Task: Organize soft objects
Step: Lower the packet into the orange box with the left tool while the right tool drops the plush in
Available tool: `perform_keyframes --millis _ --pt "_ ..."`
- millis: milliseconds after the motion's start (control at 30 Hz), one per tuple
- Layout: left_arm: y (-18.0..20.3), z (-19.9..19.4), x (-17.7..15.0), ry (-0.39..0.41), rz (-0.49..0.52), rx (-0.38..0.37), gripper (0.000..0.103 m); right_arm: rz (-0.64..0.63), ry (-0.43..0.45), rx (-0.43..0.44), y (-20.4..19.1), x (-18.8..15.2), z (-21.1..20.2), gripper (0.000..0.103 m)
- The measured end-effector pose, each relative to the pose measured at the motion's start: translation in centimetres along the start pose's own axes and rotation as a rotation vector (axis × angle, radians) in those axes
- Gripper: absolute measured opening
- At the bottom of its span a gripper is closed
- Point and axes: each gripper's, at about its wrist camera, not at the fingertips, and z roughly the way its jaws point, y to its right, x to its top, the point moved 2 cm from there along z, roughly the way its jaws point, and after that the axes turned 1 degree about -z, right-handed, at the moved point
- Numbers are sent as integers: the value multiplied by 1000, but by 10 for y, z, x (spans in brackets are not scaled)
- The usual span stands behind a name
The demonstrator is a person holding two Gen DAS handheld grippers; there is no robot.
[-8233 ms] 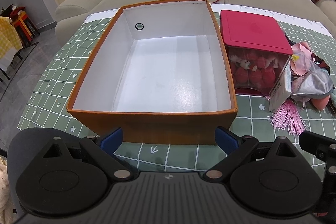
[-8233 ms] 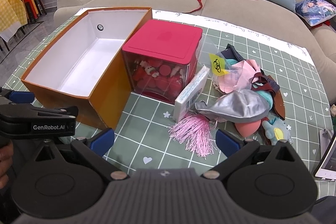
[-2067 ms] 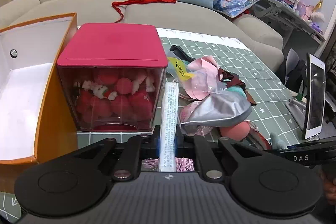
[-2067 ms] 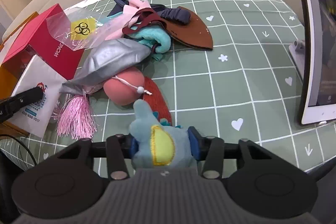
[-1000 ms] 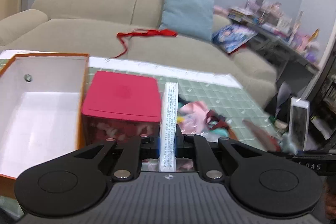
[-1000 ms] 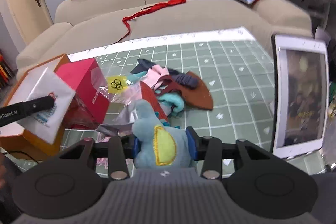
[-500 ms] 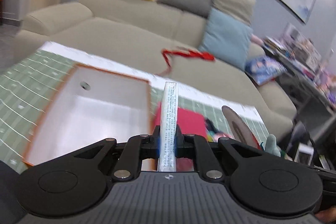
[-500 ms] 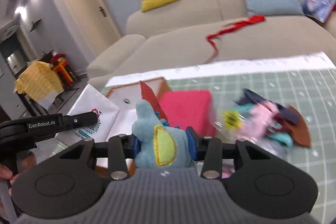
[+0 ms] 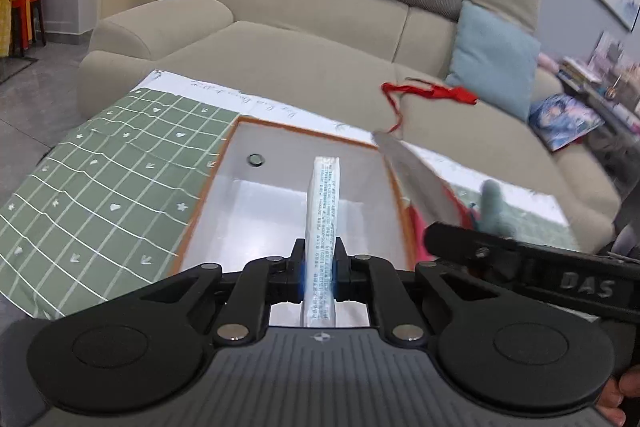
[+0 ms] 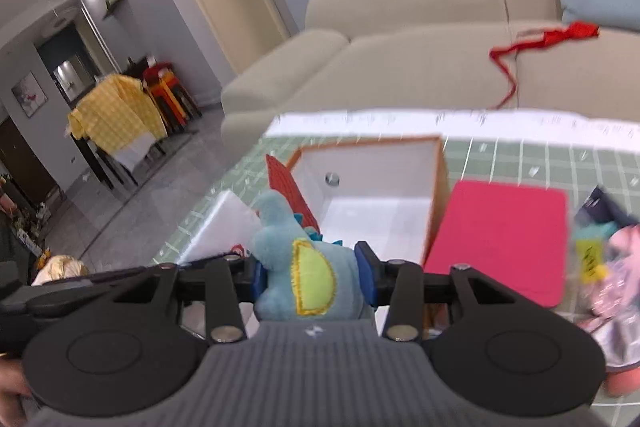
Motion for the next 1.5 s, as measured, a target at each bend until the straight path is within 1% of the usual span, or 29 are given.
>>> perform_keyframes --millis 100,133,200,267,333,533,633,800,1000,1033,1067,1100,1133,1200,1267,1333,1400,1467,1500 --pt "-7 16 -3 -13 17 25 12 6 -58 -14 -1 -5 29 43" --pt "-10 20 -5 -17 4 33 12 5 -78 -24 1 -8 38 43" --pt "-15 31 -9 -19 -15 60 12 -12 -124 -58 3 -15 54 43" --pt "-16 42 -12 -30 -6 90 11 -24 -163 -95 2 -21 66 43" --pt "-21 51 -14 -52 -1 115 11 -40 -197 -112 3 -28 77 43" --pt "-40 67 -22 -128 -63 101 11 -72 -260 -98 5 -36 96 46" --pt "-46 72 -24 -150 -86 100 11 -126 -260 -117 1 -39 99 47" --pt "-51 72 -24 -147 -125 99 11 -144 -264 -119 0 -40 99 49" --pt "-53 75 -26 -171 -143 94 12 -180 -273 -129 -4 -41 102 54" --pt "-52 75 -25 -172 -145 97 12 -185 -275 -130 -5 -41 102 56" --pt "-52 75 -26 -171 -145 99 12 -189 -273 -131 -6 -41 102 64" --pt "-52 75 -25 -170 -140 101 12 -197 -269 -134 -7 -41 101 68" --pt "-52 74 -26 -169 -140 100 12 -209 -266 -133 -9 -42 100 70" --pt "-52 73 -25 -167 -140 97 12 -233 -257 -127 -12 -42 98 71" --pt "-53 73 -25 -167 -143 104 12 -249 -248 -117 -15 -42 95 75" --pt "-53 74 -26 -171 -152 104 13 -272 -240 -122 -17 -44 92 78" --pt "-53 72 -25 -166 -157 93 15 -292 -233 -133 -18 -45 89 78" --pt "-52 71 -24 -158 -151 85 27 -296 -229 -134 -19 -45 87 79" --pt "-51 70 -24 -154 -155 82 28 -293 -229 -130 -19 -45 86 79"
